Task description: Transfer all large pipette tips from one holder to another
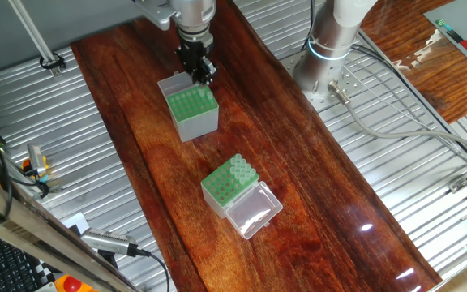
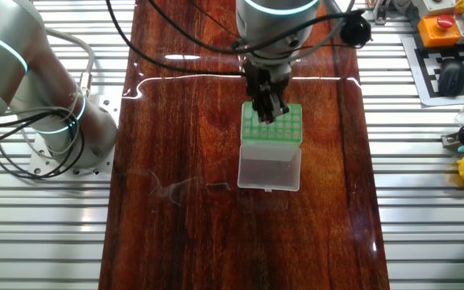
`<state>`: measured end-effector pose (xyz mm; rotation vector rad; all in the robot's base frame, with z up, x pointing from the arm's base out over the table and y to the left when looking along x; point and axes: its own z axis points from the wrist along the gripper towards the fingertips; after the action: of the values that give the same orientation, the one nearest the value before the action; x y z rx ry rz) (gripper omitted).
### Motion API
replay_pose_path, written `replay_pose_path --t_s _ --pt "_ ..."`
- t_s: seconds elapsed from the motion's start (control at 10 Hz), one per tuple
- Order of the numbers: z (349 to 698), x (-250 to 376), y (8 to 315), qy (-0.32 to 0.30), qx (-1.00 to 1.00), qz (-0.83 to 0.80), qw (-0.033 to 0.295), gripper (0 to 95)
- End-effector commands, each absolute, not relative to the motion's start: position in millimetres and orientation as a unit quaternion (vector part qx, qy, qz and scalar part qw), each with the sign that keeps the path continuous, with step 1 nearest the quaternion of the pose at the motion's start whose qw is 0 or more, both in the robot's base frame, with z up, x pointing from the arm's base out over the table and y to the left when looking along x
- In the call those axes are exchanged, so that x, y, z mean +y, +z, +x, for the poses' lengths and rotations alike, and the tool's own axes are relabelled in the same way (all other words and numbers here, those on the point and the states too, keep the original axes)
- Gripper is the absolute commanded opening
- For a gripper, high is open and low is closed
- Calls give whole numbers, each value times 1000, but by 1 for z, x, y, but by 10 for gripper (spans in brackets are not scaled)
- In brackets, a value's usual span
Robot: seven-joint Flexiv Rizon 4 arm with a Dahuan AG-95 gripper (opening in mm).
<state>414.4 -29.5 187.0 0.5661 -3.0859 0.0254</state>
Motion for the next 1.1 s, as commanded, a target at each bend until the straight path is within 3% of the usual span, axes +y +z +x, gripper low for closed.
replay_pose_path --t_s 0.1,1.1 --pt "413 -29 189 2 -985 174 -4 190" --pt "415 -27 161 -4 -986 167 -7 190"
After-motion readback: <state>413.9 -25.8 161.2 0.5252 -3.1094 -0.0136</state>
